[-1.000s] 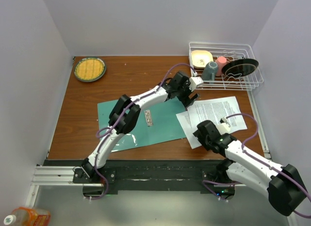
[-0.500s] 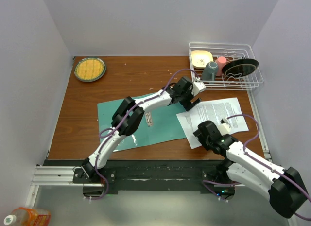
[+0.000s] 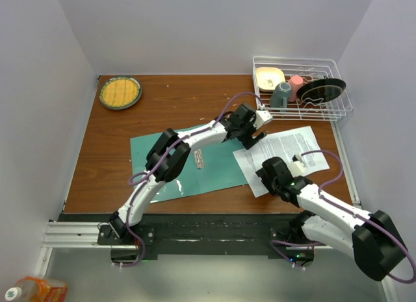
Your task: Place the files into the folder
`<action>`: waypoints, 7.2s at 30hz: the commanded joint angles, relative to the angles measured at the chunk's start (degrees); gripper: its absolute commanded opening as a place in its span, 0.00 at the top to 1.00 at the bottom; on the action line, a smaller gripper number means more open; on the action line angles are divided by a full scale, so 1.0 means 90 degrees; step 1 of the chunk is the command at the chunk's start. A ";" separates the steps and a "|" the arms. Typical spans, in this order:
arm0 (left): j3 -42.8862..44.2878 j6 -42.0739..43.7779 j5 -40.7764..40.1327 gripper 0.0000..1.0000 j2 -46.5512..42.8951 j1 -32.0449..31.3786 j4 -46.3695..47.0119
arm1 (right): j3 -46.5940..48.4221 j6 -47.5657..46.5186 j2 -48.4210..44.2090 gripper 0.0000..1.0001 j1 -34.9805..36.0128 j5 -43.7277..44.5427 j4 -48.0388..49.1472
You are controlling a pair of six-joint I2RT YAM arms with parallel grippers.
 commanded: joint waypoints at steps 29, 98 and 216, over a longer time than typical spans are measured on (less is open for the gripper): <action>-0.0894 0.0519 -0.0591 0.00 -0.0405 -0.0054 -0.1020 | -0.0103 -0.0374 -0.0295 0.47 -0.0248 0.0165 0.0066; -0.5357 0.1447 0.0268 0.01 -0.5640 0.5669 -0.2700 | 0.4683 -0.6184 0.3718 1.00 0.2018 -0.2551 0.0750; -0.7027 0.2023 -0.0854 0.08 -0.5083 0.3247 -0.1752 | 0.2923 -0.5168 0.4176 0.43 0.0653 -0.4433 0.3658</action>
